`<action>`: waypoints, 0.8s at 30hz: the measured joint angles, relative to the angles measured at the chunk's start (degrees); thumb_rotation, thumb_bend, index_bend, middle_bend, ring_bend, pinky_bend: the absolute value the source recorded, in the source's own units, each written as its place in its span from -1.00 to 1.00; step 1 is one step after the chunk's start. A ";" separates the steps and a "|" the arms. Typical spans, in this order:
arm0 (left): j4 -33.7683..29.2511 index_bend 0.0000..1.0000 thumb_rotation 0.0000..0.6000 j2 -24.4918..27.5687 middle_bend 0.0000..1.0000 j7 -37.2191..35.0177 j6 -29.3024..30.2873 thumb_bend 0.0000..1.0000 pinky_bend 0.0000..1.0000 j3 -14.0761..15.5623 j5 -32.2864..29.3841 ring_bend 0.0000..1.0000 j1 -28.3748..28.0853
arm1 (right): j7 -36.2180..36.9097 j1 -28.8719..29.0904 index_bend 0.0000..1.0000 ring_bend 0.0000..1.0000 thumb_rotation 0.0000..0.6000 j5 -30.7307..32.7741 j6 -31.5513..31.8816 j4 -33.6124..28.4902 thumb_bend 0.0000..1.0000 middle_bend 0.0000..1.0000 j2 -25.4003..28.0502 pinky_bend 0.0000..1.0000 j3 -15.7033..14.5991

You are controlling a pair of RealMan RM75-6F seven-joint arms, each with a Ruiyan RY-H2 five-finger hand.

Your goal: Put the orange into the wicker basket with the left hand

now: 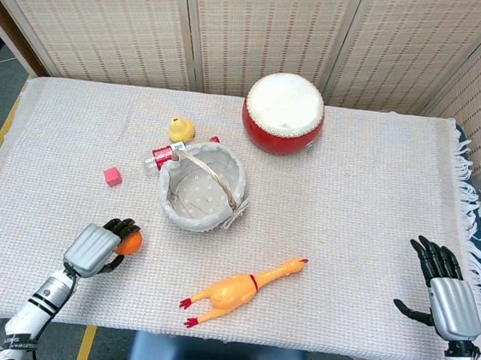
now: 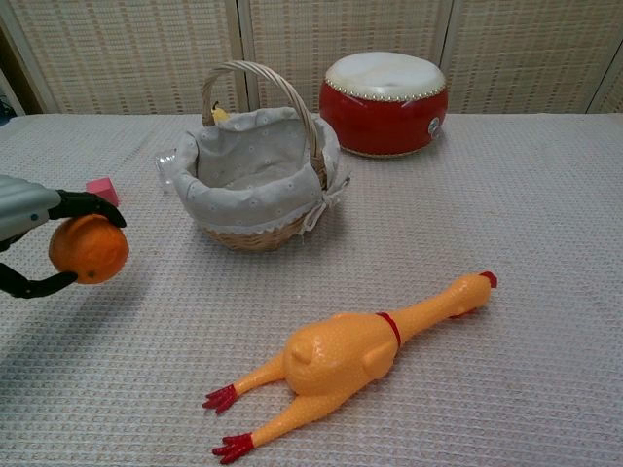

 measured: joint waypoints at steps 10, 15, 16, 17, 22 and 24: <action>-11.03 0.42 1.00 6.14 0.41 -5.25 4.70 0.31 0.63 -4.31 1.17 0.37 0.23 | -0.16 0.10 -1.00 -1.00 1.00 -0.67 -0.15 -0.14 -0.93 -1.00 -0.06 -1.00 -0.31; -11.10 0.42 1.00 5.07 0.40 -4.27 1.66 0.31 0.62 -7.43 0.05 0.37 -3.93 | 0.45 0.18 -1.00 -1.00 1.00 -0.40 -0.45 -0.17 -0.93 -1.00 0.05 -1.00 -0.28; -10.67 0.41 1.00 4.46 0.40 -3.80 0.68 0.31 0.62 -8.14 -0.97 0.37 -4.88 | 0.61 0.19 -1.00 -1.00 1.00 -0.34 -0.52 -0.16 -0.93 -1.00 0.10 -1.00 -0.28; -10.33 0.41 1.00 3.98 0.40 -3.43 -0.13 0.31 0.61 -8.66 -1.91 0.37 -5.63 | 0.76 0.20 -1.00 -1.00 1.00 -0.27 -0.59 -0.14 -0.93 -1.00 0.14 -1.00 -0.28; -7.34 0.40 1.00 0.02 0.39 -0.47 -4.32 0.30 0.60 -11.69 -7.34 0.36 -10.83 | 1.51 0.28 -1.00 -1.00 1.00 0.38 -1.05 -0.02 -0.93 -1.00 0.33 -1.00 -0.16; -6.19 0.39 1.00 -1.52 0.39 0.67 -5.27 0.29 0.60 -12.58 -8.81 0.35 -12.55 | 1.83 0.31 -1.00 -1.00 1.00 0.74 -1.20 -0.03 -0.93 -1.00 0.43 -1.00 -0.03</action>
